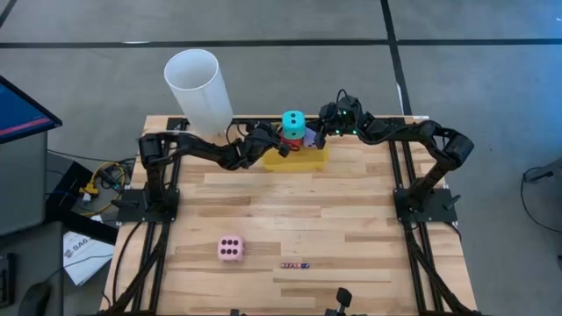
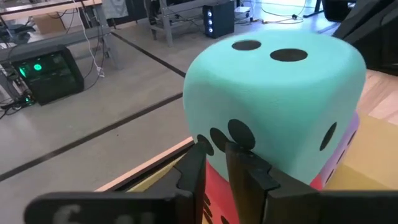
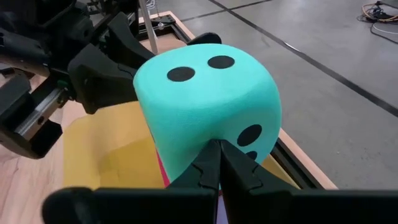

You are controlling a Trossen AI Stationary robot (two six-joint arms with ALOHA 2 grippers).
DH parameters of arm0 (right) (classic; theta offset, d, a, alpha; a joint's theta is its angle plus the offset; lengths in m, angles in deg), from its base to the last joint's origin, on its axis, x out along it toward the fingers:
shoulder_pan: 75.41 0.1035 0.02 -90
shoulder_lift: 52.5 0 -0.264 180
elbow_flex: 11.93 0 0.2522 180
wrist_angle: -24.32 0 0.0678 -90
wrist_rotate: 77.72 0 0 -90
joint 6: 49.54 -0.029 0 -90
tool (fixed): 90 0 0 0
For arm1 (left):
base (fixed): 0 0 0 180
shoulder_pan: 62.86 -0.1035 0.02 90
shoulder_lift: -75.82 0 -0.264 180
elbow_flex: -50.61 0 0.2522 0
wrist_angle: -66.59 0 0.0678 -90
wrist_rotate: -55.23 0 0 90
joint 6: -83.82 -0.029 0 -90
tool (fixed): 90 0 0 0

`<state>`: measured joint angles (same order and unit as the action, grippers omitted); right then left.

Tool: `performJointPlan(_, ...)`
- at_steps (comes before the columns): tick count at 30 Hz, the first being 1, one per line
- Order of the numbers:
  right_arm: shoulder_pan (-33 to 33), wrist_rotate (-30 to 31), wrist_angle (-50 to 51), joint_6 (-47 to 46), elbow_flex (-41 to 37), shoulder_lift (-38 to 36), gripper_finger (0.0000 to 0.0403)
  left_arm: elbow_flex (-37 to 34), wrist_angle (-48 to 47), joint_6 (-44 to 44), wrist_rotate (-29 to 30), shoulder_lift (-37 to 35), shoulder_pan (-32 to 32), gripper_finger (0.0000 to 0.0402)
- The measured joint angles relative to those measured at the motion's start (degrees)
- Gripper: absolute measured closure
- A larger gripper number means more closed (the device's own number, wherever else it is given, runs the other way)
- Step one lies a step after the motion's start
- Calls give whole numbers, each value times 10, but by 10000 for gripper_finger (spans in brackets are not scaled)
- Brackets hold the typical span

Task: Pick & Place Dice
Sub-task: Put the big light blue dice into the yellow bin, then adjust the big light blue dice in the yellow bin

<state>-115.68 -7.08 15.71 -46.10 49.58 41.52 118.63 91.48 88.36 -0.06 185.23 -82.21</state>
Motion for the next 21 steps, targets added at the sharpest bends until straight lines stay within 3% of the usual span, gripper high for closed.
performJointPlan(11, 0, -1, -1, 0, 0, 0, 403, 0, -10, -59, -1, -63, 0, 366)
performJointPlan(21, 0, -1, -1, 0, 0, 0, 403, 0, -51, -62, 0, -110, 0, 382)
